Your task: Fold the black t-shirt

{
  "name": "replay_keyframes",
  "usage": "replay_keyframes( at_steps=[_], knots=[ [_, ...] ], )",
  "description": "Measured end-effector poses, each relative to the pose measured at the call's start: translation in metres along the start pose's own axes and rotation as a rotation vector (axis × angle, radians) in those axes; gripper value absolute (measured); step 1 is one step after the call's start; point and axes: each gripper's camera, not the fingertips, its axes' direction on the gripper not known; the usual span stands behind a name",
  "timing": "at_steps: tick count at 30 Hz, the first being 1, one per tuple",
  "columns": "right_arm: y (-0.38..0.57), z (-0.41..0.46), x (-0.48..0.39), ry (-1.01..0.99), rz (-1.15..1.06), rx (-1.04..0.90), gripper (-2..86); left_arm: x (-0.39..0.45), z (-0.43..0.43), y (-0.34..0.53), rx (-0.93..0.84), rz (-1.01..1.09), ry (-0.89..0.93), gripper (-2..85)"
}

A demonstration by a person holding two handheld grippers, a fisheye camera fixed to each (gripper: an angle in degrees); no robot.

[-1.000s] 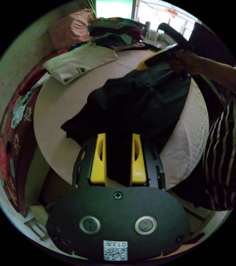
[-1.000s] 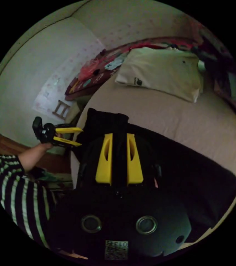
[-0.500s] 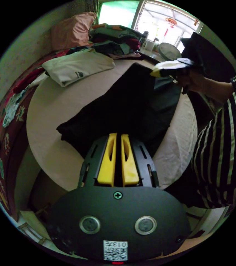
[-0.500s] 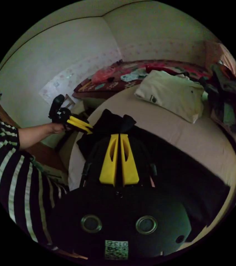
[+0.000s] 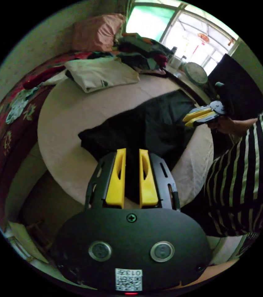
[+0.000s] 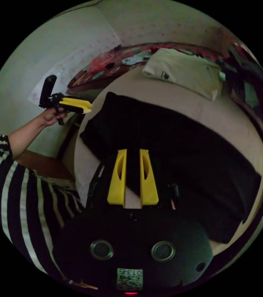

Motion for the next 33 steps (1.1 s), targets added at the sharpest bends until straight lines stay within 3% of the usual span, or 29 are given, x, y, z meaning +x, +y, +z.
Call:
replay_keyframes(
  at_steps=[2, 8, 10, 14, 17, 21, 25, 30, 33],
  knots=[
    [-0.036, 0.017, -0.013, 0.034, -0.041, 0.008, 8.1, -0.002, 0.010, -0.012, -0.001, -0.017, -0.002, 5.8],
    [-0.109, 0.068, -0.044, 0.034, -0.114, -0.099, 5.3, 0.008, 0.063, -0.031, -0.256, 0.065, -0.107, 1.9],
    [-0.118, 0.069, -0.057, 0.103, -0.157, -0.120, 2.8, 0.008, 0.060, -0.029, -0.245, 0.077, -0.121, 1.6],
    [-0.124, 0.034, -0.066, 0.141, -0.069, 0.048, 1.5, 0.016, 0.025, -0.028, -0.116, 0.076, -0.058, 5.7],
    [-0.132, 0.047, -0.068, 0.146, -0.041, -0.017, 1.3, 0.042, 0.020, -0.032, -0.093, 0.156, 0.049, 7.6],
    [-0.143, 0.056, -0.080, 0.158, -0.063, -0.049, 0.9, 0.064, 0.058, -0.034, -0.354, 0.225, -0.083, 1.8],
    [-0.148, 0.027, -0.092, 0.203, -0.043, 0.008, 0.4, 0.063, 0.043, -0.032, -0.329, 0.218, -0.045, 0.4],
    [-0.127, 0.013, -0.162, 0.292, -0.332, 0.023, 0.6, 0.104, -0.001, -0.019, -0.145, 0.304, -0.189, 0.3],
    [-0.121, 0.040, -0.188, 0.319, -0.374, -0.046, 0.6, 0.138, 0.023, -0.017, -0.242, 0.316, -0.291, 0.2]
  ],
)
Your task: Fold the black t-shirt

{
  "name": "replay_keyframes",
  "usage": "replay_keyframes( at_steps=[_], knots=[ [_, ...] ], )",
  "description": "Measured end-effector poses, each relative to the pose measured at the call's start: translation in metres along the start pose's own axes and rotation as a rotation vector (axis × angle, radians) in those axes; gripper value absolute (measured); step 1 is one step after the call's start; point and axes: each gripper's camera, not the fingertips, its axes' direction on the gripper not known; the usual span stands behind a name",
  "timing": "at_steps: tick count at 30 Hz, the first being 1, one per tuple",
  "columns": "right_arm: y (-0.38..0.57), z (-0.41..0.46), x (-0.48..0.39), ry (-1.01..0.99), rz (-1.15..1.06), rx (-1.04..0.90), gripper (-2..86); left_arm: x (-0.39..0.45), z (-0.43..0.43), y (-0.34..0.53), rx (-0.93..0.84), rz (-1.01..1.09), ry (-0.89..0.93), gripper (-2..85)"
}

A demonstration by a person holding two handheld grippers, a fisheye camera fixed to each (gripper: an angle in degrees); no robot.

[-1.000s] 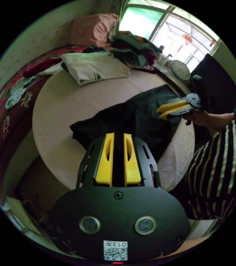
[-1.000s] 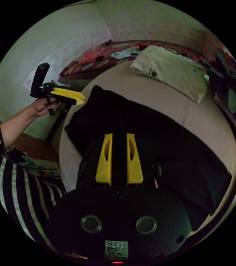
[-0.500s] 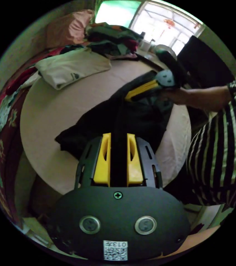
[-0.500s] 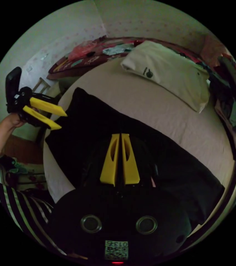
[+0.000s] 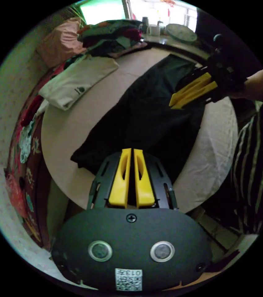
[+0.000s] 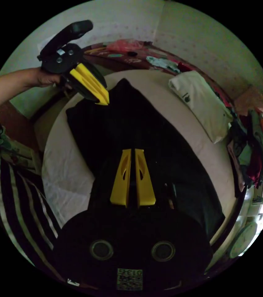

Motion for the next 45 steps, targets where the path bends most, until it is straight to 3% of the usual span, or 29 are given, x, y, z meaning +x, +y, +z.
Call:
replay_keyframes(
  at_steps=[2, 8, 12, 18, 21, 24, 27, 30, 33, 38, 45],
  knots=[
    [-0.005, 0.020, -0.010, 0.016, -0.025, -0.065, 0.2, 0.013, 0.014, -0.002, -0.084, -0.036, -0.038, 0.0],
    [-0.029, 0.021, 0.011, -0.075, -0.003, -0.113, -0.2, 0.008, -0.001, 0.029, -0.032, -0.272, -0.009, -0.3],
    [-0.073, -0.010, 0.022, -0.073, -0.062, 0.122, -0.2, 0.004, -0.033, 0.069, 0.070, -0.472, -0.029, -0.3],
    [-0.178, 0.054, 0.035, -0.134, -0.107, 0.046, -0.1, 0.011, -0.036, 0.058, 0.102, -0.423, -0.152, -0.4],
    [-0.207, 0.100, 0.049, -0.167, -0.083, -0.079, 0.0, -0.007, -0.026, 0.036, 0.085, -0.405, -0.240, -0.3],
    [-0.216, 0.123, 0.067, -0.201, -0.057, -0.101, 0.0, -0.034, 0.001, 0.031, -0.031, -0.446, -0.155, -0.2],
    [-0.220, 0.132, 0.094, -0.274, 0.071, -0.132, 0.3, -0.049, -0.003, 0.046, 0.035, -0.548, -0.032, 0.1],
    [-0.219, 0.117, 0.112, -0.280, 0.085, -0.015, 1.5, -0.039, -0.025, 0.075, 0.112, -0.641, -0.066, 1.2],
    [-0.228, 0.109, 0.116, -0.315, -0.061, 0.076, 4.9, -0.016, -0.037, 0.112, 0.136, -0.729, -0.021, 5.9],
    [-0.259, 0.141, 0.105, -0.394, -0.308, -0.029, 9.1, 0.022, -0.041, 0.145, 0.121, -0.852, 0.095, 11.1],
    [-0.264, 0.185, 0.112, -0.441, -0.393, -0.181, 8.9, 0.040, -0.011, 0.116, 0.057, -0.862, 0.142, 10.7]
  ],
)
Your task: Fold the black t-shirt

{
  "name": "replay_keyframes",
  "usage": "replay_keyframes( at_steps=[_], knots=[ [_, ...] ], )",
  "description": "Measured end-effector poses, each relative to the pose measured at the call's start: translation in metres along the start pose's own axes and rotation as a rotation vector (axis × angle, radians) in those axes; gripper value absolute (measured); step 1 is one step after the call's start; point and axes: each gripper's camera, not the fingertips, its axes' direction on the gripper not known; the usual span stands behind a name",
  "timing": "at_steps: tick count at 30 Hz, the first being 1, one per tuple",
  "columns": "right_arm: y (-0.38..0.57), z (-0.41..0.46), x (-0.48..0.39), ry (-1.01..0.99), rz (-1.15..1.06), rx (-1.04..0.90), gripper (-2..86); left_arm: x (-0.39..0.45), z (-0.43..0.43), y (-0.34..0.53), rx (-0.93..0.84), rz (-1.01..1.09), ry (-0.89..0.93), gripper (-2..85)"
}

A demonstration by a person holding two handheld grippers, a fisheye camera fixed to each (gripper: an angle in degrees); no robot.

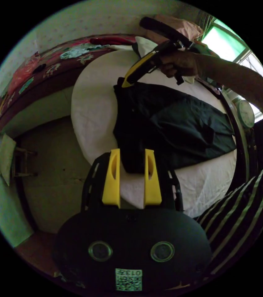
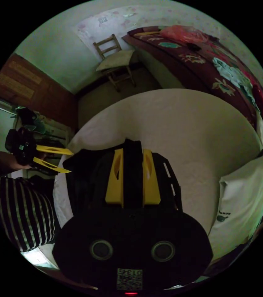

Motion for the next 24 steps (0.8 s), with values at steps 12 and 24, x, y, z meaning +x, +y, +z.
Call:
replay_keyframes(
  at_steps=[12, 24],
  knots=[
    [0.100, -0.018, 0.008, 0.117, -0.013, 0.072, 3.3, 0.078, -0.015, -0.008, 0.047, -0.062, 0.003, 1.1],
    [0.409, -0.152, 0.026, 0.155, -0.032, 0.420, 3.0, 0.298, -0.057, -0.045, 0.254, 0.299, 0.456, 0.1]
  ],
)
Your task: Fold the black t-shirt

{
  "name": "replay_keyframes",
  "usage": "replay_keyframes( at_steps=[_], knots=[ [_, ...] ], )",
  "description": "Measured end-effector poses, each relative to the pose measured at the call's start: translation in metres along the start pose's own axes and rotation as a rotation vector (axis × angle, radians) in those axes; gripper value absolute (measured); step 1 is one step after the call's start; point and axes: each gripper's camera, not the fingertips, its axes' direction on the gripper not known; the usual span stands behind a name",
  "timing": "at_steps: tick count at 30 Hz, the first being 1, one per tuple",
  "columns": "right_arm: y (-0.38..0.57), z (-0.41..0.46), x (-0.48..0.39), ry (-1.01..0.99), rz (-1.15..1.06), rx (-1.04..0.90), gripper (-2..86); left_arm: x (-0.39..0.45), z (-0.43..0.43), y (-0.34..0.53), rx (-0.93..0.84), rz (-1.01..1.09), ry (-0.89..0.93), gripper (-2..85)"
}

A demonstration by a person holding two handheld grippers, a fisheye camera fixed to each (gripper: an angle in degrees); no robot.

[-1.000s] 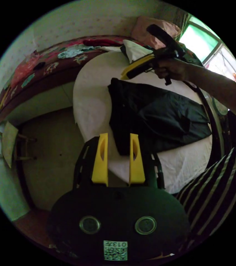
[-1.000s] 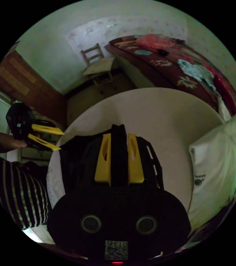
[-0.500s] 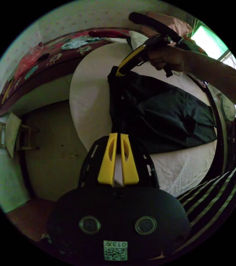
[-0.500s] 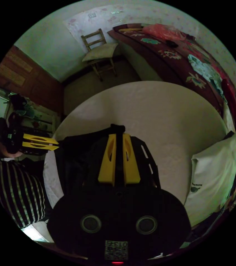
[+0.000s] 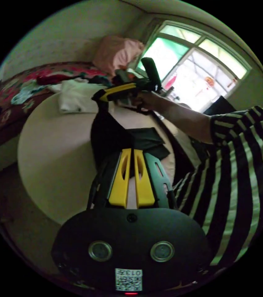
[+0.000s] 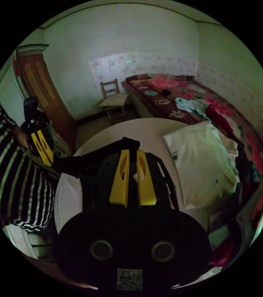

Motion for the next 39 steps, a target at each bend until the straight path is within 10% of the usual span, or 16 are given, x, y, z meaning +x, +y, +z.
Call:
replay_keyframes(
  at_steps=[29, 39],
  knots=[
    [0.648, -0.207, 0.119, 0.121, 0.613, -0.059, 8.0, 0.351, 0.511, -0.136, -0.531, 0.485, 0.263, 3.7],
    [0.725, -0.183, 0.074, 0.032, 0.773, -0.134, 9.6, 0.280, 0.499, -0.145, -0.351, 0.197, -0.368, 5.2]
  ],
)
